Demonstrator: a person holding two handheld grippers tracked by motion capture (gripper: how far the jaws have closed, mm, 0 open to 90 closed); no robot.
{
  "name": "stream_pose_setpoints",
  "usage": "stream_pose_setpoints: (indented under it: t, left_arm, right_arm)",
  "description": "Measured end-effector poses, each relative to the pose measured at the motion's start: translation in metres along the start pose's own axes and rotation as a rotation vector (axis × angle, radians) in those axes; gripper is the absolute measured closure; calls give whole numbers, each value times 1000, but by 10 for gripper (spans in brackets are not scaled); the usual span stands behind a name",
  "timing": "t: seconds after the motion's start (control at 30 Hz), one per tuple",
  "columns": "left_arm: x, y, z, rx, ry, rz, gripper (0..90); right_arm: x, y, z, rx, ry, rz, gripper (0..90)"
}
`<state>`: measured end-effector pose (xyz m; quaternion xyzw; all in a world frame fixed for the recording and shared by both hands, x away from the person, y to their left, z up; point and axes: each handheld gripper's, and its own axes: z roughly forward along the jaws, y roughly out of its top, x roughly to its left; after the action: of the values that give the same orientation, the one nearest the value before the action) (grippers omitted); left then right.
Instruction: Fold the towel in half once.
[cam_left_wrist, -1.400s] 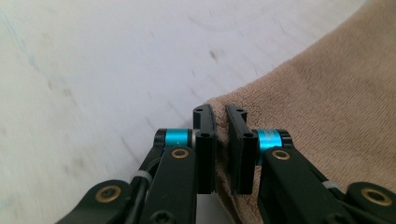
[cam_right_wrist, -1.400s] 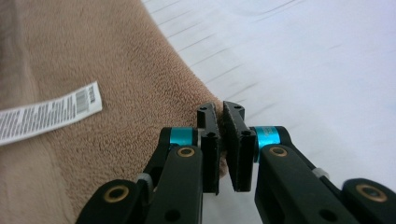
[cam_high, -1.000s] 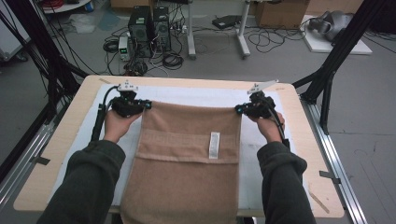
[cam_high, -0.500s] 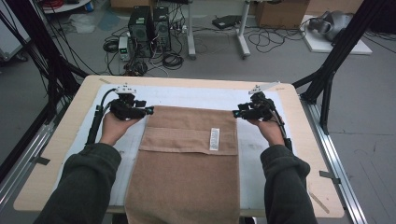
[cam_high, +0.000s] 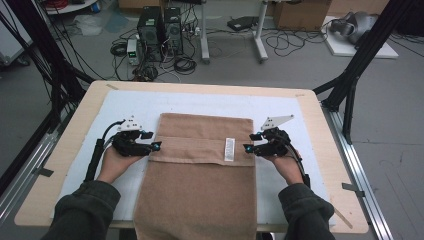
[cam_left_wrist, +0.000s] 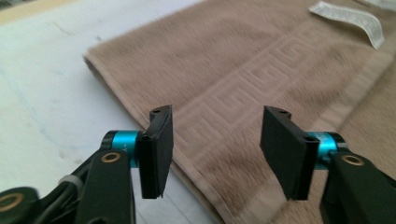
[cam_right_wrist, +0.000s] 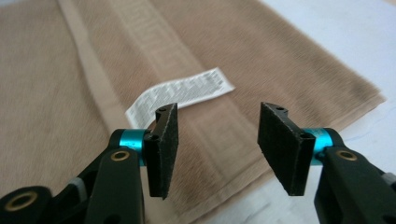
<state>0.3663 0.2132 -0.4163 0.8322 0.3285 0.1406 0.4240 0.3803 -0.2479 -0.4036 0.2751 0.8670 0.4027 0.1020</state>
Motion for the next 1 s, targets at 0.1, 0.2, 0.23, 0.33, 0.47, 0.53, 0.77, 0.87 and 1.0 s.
stream_pose_setpoints:
  t: [0.1, 0.2, 0.23, 0.33, 0.47, 0.53, 0.77, 0.87, 1.0]
  left_arm:
    - [-6, -4, 1, 22, -26, 39, 573]
    - [-7, -10, 4, 52, -38, 35, 616]
    - [-7, -15, 5, 56, -41, 33, 620]
    - [-11, -21, 7, 61, -10, 54, 614]
    - [-11, -28, 11, 38, -20, 16, 722]
    - [-12, -28, 12, 36, -2, 30, 810]
    - [-14, -24, 9, 30, 13, 31, 865]
    - [-11, -23, 3, 1, -7, 4, 865]
    - [-7, -22, -5, -33, -56, -49, 865]
  right_arm:
    - [8, -11, 3, 5, 26, -16, 523]
    - [13, -21, 7, 19, 32, -22, 565]
    - [14, -25, 8, 23, 40, -22, 581]
    - [16, -29, 17, 88, 44, -29, 577]
    - [21, -26, 22, 112, 37, -66, 659]
    - [19, -27, 21, 107, 44, -45, 715]
    - [17, -24, 17, 74, 54, -43, 850]
    - [16, -22, 9, 40, 53, -37, 850]
    - [17, -19, -3, -19, 58, -27, 851]
